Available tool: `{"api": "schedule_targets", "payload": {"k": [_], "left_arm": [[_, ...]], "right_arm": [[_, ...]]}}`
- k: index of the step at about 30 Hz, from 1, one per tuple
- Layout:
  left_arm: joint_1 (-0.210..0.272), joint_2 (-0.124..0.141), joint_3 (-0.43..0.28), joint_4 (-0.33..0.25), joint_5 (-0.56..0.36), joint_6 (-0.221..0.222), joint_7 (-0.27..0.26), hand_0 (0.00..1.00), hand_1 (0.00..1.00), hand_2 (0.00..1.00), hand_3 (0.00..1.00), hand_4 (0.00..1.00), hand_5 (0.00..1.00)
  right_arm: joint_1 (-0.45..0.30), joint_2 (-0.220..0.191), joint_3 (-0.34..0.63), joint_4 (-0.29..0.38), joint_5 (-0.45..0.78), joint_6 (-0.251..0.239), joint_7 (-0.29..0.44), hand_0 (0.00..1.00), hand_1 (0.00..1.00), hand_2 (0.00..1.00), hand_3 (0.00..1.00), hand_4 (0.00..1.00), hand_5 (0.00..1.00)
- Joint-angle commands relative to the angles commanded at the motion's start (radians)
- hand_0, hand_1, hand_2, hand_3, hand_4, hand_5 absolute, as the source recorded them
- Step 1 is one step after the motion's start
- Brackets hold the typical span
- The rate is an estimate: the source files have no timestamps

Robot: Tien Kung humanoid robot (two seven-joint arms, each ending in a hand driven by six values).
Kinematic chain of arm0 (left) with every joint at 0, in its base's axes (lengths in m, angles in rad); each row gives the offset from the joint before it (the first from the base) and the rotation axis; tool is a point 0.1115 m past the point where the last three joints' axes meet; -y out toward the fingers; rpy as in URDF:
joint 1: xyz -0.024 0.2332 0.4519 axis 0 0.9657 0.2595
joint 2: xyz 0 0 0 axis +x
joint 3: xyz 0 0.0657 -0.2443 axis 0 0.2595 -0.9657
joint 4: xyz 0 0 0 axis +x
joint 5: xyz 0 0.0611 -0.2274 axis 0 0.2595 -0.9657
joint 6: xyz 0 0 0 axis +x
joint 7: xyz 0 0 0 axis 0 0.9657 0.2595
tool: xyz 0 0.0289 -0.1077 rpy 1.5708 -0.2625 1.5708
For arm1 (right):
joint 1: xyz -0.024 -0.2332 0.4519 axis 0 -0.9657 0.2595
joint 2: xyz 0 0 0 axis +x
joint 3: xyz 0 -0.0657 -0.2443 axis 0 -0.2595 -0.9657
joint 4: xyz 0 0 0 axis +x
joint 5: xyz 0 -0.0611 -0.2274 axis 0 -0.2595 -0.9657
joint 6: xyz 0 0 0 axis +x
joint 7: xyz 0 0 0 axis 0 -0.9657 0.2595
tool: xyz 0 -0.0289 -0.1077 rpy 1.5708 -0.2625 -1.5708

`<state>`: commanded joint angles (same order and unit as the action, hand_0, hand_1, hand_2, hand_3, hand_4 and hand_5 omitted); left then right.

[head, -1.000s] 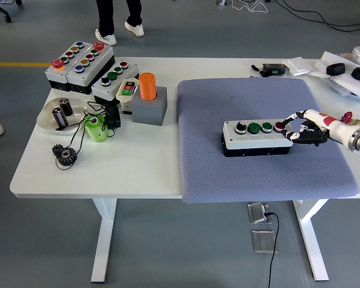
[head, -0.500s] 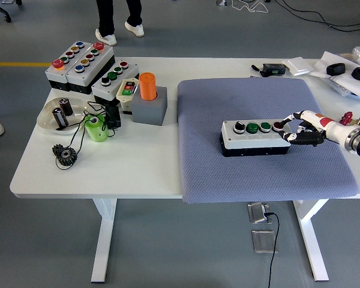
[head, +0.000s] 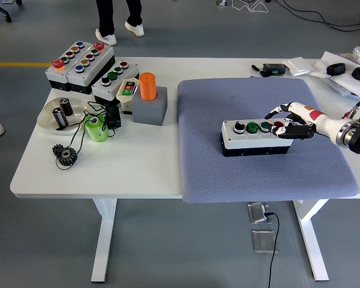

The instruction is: Pick up the button,place it on the desk,press the button,press the button

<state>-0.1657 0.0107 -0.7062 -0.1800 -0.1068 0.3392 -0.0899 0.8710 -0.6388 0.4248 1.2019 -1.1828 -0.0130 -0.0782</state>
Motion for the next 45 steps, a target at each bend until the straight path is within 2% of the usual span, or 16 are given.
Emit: {"api": "schedule_targets", "payload": {"k": [11,20,25,32,36,41,42,45], "left_arm": [[-0.004,0.0,0.005,0.0,-0.006,0.0,-0.002,0.655,0.701,0.724,0.495,0.318,0.967],[0.013,-0.005,0.013,0.0,0.0,0.003,0.003,0.656,0.701,0.724,0.495,0.318,0.967],[0.022,-0.006,0.008,0.0,0.016,0.005,0.007,0.655,0.701,0.724,0.495,0.318,0.967],[0.032,-0.005,0.006,0.0,0.032,0.007,0.01,0.655,0.701,0.725,0.494,0.318,0.971],[0.036,-0.005,0.008,0.0,0.034,0.007,0.011,0.655,0.702,0.725,0.495,0.317,0.97],[0.039,-0.005,0.009,0.0,0.032,0.006,0.009,0.655,0.702,0.725,0.495,0.317,0.97],[0.039,-0.005,0.011,0.0,0.03,0.005,0.008,0.655,0.702,0.725,0.495,0.316,0.968],[0.04,-0.004,0.013,0.0,0.03,0.004,0.008,0.655,0.702,0.725,0.495,0.316,0.968]], "right_arm": [[0.011,0.021,-0.039,-0.046,-0.002,0.001,0.0,0.156,0.002,0.104,0.734,0.616,0.595],[-0.009,0.031,-0.055,-0.082,0.0,0.003,0.0,0.157,0.002,0.104,0.733,0.607,0.589],[-0.026,0.024,-0.039,-0.07,-0.002,0.001,0.002,0.157,0.002,0.104,0.733,0.606,0.588],[-0.05,-0.009,0.05,0.0,0.015,-0.026,0.026,0.163,0.002,0.105,0.735,0.606,0.586],[-0.064,-0.021,0.1,0.032,0.068,-0.054,0.048,0.174,0.002,0.113,0.748,0.607,0.584],[-0.089,-0.032,0.172,0.06,0.237,-0.107,0.1,0.174,0.002,0.113,0.748,0.607,0.584],[-0.098,-0.035,0.191,0.067,0.28,-0.122,0.115,0.267,0.023,0.195,0.81,0.61,0.582],[-0.111,-0.039,0.214,0.079,0.397,-0.144,0.154,0.267,0.023,0.195,0.81,0.61,0.582]]}}
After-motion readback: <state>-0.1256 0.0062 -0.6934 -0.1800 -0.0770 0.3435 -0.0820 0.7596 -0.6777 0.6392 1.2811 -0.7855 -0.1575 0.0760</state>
